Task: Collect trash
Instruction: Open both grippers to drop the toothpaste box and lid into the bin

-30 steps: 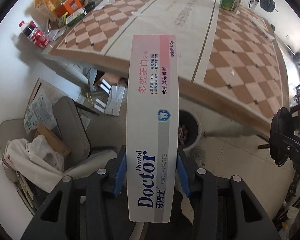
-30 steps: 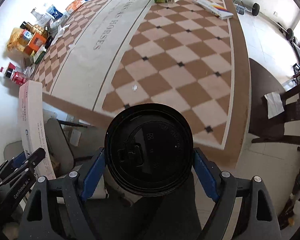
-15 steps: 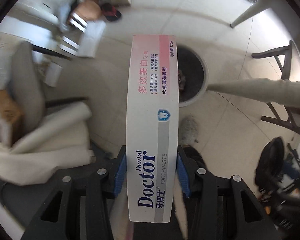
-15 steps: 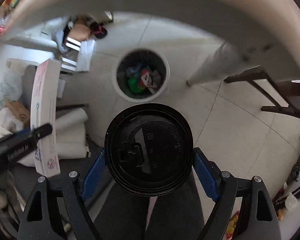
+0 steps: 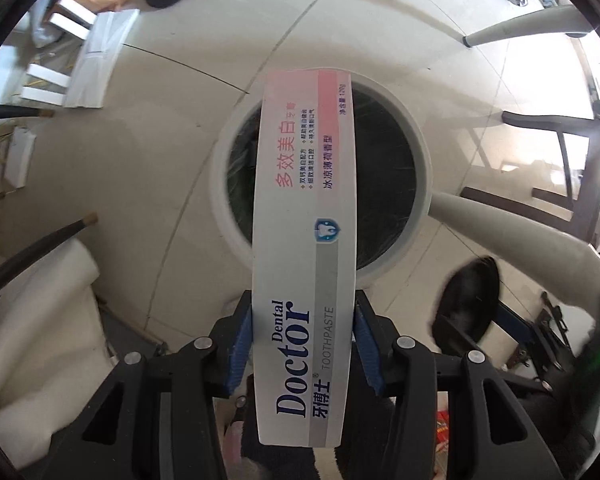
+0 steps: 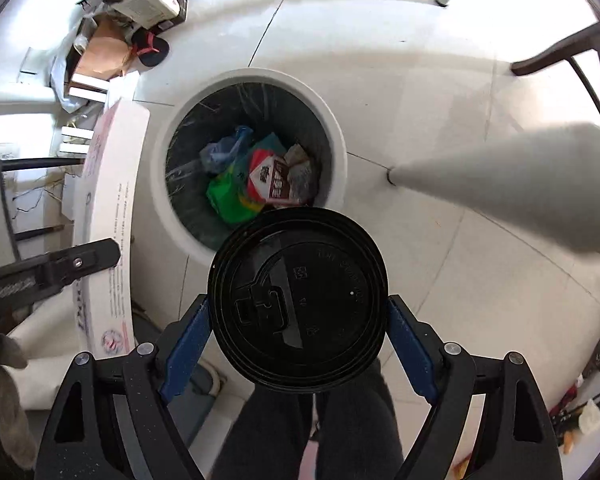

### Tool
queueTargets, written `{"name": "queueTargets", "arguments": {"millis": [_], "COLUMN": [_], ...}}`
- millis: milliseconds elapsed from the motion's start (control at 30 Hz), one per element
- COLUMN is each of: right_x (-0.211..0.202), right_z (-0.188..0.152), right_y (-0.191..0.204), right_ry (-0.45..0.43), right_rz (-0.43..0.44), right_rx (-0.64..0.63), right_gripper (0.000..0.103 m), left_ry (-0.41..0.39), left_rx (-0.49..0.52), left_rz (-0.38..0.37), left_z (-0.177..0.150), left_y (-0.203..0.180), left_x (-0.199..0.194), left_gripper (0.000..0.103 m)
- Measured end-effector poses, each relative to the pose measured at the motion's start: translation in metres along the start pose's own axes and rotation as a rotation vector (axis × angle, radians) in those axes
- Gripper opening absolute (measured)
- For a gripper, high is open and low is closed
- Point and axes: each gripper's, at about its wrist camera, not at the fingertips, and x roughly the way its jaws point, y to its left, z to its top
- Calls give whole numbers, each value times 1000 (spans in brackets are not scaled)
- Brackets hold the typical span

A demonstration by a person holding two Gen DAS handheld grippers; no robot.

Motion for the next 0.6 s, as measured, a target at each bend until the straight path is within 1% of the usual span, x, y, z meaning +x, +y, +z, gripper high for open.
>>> {"name": "queueTargets", "arguments": {"millis": [33, 67, 100, 133, 167, 200, 233, 267, 300, 333, 600], "right_x": [8, 16, 23, 27, 33, 38, 42, 46, 48, 49, 33], "right_z": [7, 13, 19, 22, 25, 27, 28, 28, 28, 27, 18], "right_y": [3, 5, 8, 9, 11, 11, 11, 10, 10, 10, 12], "right_ry": [4, 7, 4, 6, 11, 18, 27, 34, 32, 28, -2], "right_rz": [2, -2, -3, -7, -4, -5, -5, 1, 5, 2, -11], "right_rx": [-7, -16, -23, -34, -44, -46, -44, -37, -32, -30, -30], "right_gripper": [88, 89, 90, 90, 91, 93, 97, 103, 103, 103, 103], "left_ry": [-2, -9, -12, -21, -32, -36, -37, -40, -44, -49, -90], "left_rx": [2, 4, 11, 14, 11, 7, 2, -3, -2, 0, -26], "left_rz": [5, 20, 33, 38, 40, 44, 48, 55, 65, 80, 140], "left_z": [3, 5, 5, 6, 6, 5, 4, 3, 4, 0, -23], "left_y": [1, 1, 1, 1, 3, 5, 7, 9, 10, 11, 29], "left_x": [2, 3, 4, 4, 3, 3, 3, 3, 3, 2, -15], "left_gripper": [44, 50, 68, 74, 77, 77, 77, 85, 100, 103, 103]}}
